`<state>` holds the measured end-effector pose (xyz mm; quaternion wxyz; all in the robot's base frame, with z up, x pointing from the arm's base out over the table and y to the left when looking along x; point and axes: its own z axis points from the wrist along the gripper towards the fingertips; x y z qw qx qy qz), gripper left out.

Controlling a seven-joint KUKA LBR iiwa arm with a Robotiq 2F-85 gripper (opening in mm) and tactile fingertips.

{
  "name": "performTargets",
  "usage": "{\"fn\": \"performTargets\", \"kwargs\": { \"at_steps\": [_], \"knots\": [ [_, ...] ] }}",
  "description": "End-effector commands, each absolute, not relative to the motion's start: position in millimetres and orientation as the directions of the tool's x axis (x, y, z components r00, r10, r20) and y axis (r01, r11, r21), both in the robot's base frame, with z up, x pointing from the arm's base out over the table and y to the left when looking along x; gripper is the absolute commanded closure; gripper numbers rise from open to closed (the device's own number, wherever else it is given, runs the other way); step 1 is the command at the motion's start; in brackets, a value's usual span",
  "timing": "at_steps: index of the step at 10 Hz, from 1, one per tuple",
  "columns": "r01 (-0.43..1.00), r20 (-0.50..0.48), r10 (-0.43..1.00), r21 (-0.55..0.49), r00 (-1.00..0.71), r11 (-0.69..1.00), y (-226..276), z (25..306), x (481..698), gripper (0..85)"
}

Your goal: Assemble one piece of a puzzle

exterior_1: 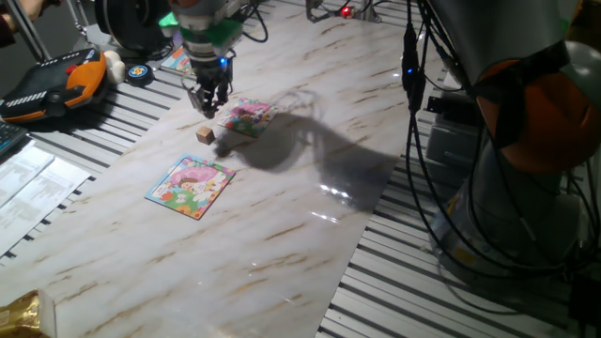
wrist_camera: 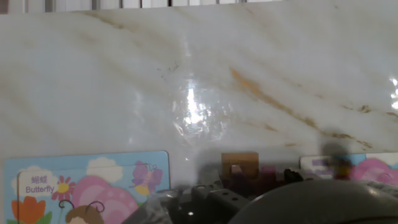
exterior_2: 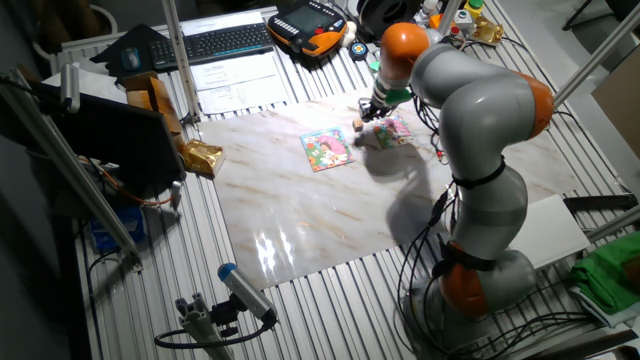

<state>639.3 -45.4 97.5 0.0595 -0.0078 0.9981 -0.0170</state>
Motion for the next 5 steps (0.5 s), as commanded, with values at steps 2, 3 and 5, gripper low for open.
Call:
{"fn": "performTargets", "kwargs": {
  "at_steps": [2,3,5],
  "knots": [
    [-0.031,-0.124,-0.034,-0.025,-0.992,0.999,-51.4,97.2,636.4,62.7],
    [-0.043,-0.119,-0.046,-0.028,-0.992,0.999,-53.1,97.4,635.2,65.0],
    [-0.051,-0.119,-0.053,-0.024,-0.991,0.998,-57.2,98.7,632.4,67.3]
  ]
}}
